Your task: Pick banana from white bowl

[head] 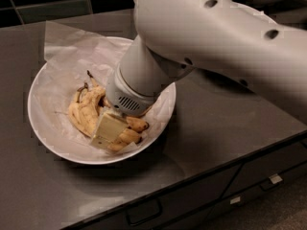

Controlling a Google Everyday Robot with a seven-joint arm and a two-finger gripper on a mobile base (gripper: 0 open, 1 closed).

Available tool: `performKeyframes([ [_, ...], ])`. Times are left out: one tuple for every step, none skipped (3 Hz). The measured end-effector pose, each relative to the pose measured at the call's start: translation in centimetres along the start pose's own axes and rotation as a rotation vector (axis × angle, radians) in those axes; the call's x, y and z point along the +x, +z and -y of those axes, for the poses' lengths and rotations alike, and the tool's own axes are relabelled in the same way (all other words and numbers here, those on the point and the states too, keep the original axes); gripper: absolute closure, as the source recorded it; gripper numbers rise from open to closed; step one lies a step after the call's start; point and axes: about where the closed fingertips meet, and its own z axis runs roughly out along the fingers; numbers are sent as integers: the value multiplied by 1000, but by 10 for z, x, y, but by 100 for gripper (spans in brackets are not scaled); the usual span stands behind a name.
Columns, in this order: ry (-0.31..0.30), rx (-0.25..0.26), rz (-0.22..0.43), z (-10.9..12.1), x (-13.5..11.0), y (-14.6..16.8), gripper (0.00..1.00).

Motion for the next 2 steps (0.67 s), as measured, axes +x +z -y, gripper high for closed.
performKeyframes([
  [0, -24, 0, 0, -1, 10, 30],
  [3, -35, -14, -1, -1, 15, 32],
])
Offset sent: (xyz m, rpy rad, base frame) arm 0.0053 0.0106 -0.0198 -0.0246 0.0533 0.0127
